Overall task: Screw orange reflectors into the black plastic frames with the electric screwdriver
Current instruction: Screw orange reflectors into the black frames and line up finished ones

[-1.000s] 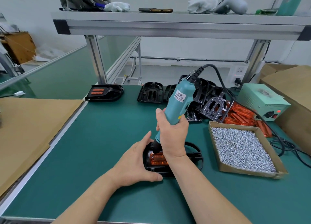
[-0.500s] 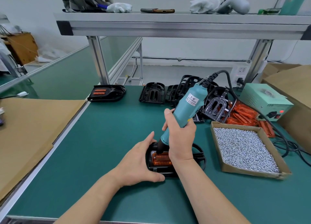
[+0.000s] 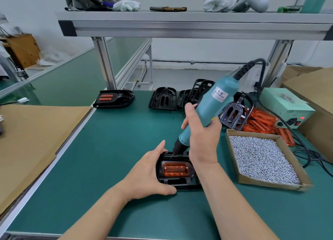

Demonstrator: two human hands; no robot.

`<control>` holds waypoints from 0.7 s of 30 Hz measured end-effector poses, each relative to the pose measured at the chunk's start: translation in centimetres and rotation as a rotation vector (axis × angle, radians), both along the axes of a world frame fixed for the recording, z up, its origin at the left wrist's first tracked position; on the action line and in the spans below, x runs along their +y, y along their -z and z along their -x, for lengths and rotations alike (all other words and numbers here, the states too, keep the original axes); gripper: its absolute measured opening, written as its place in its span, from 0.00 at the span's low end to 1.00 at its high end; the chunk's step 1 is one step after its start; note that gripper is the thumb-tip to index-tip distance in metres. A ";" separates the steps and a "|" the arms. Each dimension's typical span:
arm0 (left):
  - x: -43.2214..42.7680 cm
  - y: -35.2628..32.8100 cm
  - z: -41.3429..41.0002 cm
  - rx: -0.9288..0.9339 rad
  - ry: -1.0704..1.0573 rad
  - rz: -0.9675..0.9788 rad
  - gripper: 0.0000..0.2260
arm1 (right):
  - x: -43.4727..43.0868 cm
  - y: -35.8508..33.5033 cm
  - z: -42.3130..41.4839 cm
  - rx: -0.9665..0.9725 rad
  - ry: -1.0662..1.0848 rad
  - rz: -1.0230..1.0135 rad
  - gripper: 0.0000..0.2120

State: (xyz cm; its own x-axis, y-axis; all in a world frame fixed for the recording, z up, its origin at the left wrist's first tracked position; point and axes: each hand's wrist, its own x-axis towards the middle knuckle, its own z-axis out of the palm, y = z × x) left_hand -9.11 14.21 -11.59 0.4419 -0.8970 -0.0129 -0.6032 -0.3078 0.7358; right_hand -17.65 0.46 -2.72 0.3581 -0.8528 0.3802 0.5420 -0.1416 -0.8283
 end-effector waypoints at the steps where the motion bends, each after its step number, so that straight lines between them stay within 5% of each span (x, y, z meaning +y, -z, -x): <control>1: 0.0 0.0 0.0 -0.003 0.002 -0.002 0.60 | -0.4 -0.2 0.1 -0.009 0.021 -0.024 0.09; 18: 0.0 -0.3 0.2 -0.025 -0.004 -0.014 0.59 | -10.2 2.2 4.7 -0.033 0.310 -0.601 0.21; 21: 0.1 -0.4 0.2 -0.027 -0.004 -0.019 0.59 | -11.4 2.5 5.7 -0.046 0.360 -0.678 0.16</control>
State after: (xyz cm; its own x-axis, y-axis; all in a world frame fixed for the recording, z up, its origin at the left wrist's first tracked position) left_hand -9.33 14.28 -11.23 0.4456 -0.8951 -0.0179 -0.6216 -0.3237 0.7133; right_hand -23.36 -10.96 -5.26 0.0112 -0.9657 -0.2594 0.5947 0.2150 -0.7746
